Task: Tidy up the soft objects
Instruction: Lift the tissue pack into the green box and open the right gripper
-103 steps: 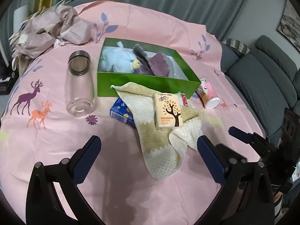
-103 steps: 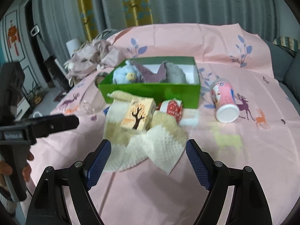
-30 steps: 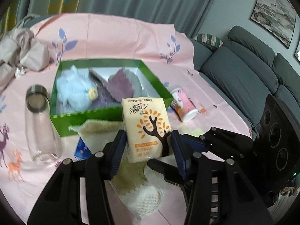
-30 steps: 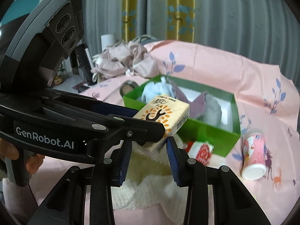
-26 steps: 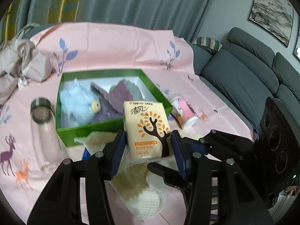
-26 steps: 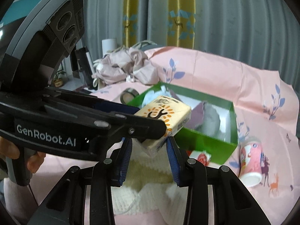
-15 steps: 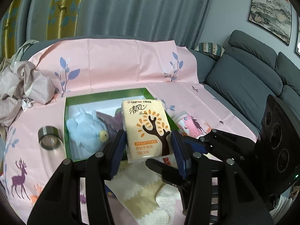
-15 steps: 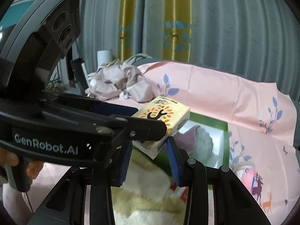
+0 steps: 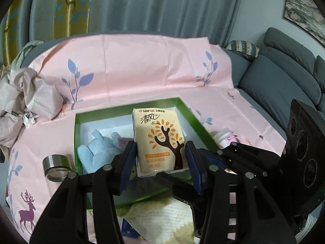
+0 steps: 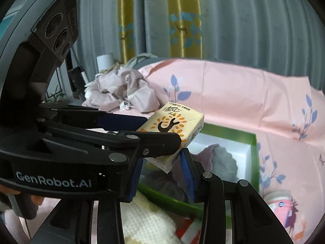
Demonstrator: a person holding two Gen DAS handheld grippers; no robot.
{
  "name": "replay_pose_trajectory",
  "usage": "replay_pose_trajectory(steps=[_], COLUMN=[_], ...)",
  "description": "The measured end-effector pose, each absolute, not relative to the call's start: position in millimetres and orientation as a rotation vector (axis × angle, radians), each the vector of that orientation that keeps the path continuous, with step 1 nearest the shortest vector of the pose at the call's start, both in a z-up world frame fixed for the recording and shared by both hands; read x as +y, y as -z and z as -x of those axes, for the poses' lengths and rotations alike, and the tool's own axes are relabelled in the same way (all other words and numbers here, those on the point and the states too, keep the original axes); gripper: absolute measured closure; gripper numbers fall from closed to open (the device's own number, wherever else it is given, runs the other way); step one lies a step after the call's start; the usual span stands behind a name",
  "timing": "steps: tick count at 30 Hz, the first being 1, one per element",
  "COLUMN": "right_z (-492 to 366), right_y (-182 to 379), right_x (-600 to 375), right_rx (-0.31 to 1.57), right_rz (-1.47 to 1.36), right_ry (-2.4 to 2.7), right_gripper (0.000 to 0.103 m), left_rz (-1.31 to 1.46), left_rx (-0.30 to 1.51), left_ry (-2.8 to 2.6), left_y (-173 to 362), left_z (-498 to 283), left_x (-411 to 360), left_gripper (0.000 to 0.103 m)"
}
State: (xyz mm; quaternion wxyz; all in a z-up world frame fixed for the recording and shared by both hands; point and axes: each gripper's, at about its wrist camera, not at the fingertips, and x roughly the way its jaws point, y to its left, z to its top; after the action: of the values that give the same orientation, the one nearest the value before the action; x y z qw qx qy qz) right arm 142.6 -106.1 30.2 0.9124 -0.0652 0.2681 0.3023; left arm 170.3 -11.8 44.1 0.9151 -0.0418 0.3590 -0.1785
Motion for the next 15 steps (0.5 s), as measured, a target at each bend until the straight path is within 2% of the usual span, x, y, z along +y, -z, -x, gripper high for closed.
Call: replay_pose_trajectory(steps=[9,12,15], right_z=[-174.9,-181.0,-186.4], right_y=[5.4,11.8,13.9], right_x=[-101.1,-100.4,-100.1], right_rx=[0.677,0.708,0.73], right_rz=[0.092,0.098,0.098], right_ry=[-0.609,-0.593,-0.569], right_gripper=[0.063,0.063,0.063], left_rz=[0.087,0.103,0.09], left_rx=[0.829,0.856,0.863], left_ry=[0.338,0.334,0.312], left_y=[-10.8,-3.8,-0.3], left_z=[-198.8,-203.9,-204.9], left_x=[-14.2,-14.7,-18.6], left_gripper=[0.055,0.05,0.038])
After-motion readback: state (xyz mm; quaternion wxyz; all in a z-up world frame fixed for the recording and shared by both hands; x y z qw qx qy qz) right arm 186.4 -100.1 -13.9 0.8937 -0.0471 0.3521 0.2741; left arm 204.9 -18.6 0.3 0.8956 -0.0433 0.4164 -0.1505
